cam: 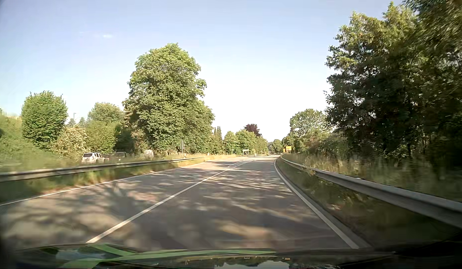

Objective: Follow the waypoints while adhering to traffic rules and regulations

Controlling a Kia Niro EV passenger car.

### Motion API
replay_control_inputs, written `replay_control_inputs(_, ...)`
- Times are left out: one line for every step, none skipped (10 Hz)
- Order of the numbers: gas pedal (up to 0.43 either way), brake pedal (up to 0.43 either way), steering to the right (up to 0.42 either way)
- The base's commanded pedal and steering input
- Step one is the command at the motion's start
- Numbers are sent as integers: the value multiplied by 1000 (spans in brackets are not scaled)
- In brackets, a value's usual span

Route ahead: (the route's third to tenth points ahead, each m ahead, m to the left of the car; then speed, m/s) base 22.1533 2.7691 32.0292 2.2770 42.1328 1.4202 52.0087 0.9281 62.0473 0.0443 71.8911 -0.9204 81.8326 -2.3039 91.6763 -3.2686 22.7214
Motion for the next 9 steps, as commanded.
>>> replay_control_inputs(220, 0, 12)
replay_control_inputs(220, 0, 12)
replay_control_inputs(220, 0, 12)
replay_control_inputs(228, 0, 12)
replay_control_inputs(228, 0, 12)
replay_control_inputs(228, 0, 12)
replay_control_inputs(228, 0, 12)
replay_control_inputs(228, 0, 12)
replay_control_inputs(228, 0, 12)
